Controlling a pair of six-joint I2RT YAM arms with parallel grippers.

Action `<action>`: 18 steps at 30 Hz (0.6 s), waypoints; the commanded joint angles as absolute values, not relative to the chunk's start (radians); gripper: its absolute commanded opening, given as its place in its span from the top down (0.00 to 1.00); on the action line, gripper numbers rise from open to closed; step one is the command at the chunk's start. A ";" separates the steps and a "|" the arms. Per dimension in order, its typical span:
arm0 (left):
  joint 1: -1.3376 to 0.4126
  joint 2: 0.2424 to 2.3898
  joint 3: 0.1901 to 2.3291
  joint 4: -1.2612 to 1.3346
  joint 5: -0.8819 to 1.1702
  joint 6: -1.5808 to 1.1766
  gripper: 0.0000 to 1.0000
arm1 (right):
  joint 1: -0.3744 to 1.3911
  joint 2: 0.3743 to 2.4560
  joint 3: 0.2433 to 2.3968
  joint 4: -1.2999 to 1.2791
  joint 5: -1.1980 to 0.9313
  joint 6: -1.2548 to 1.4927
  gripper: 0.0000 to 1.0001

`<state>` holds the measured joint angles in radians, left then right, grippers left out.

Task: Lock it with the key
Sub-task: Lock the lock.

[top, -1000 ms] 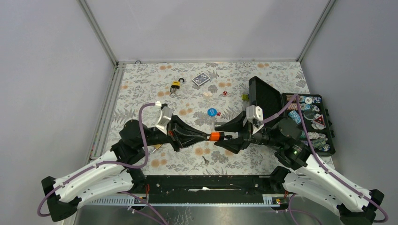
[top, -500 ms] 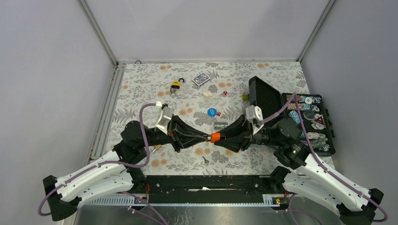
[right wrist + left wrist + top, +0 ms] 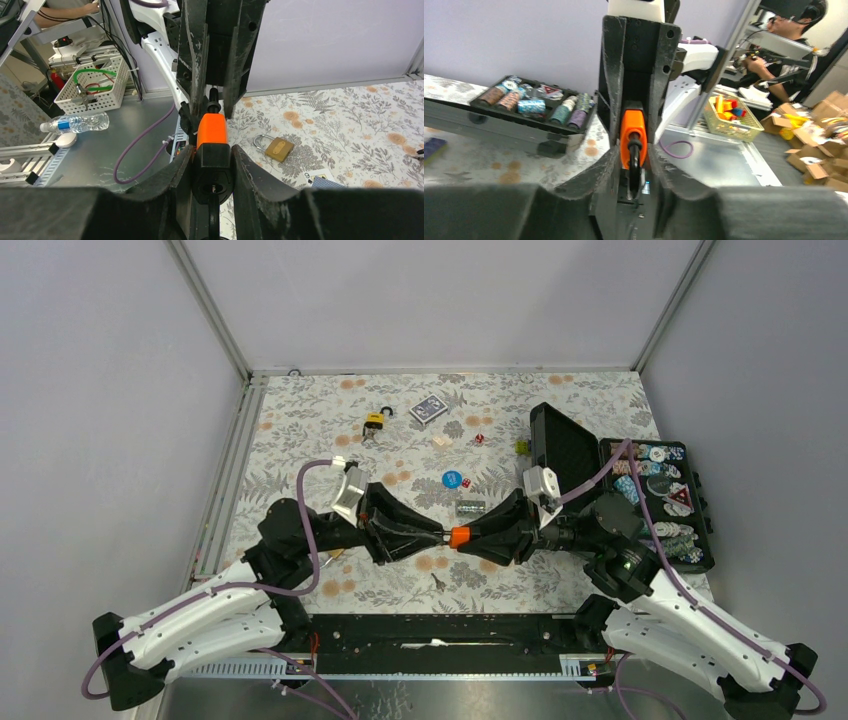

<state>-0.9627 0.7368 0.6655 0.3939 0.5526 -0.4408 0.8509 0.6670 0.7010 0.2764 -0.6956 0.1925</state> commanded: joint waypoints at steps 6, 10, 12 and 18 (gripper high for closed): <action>-0.963 0.722 0.704 0.431 0.526 -0.447 0.48 | 0.854 0.615 0.695 0.367 -0.666 0.226 1.00; -0.963 0.721 0.717 0.394 0.527 -0.436 0.45 | 0.854 0.595 0.705 0.369 -0.660 0.236 1.00; -0.964 0.722 0.722 0.383 0.524 -0.434 0.45 | 0.854 0.586 0.707 0.376 -0.656 0.244 1.00; -0.963 0.735 0.722 0.384 0.519 -0.446 0.48 | 0.854 0.578 0.719 0.358 -0.649 0.247 1.00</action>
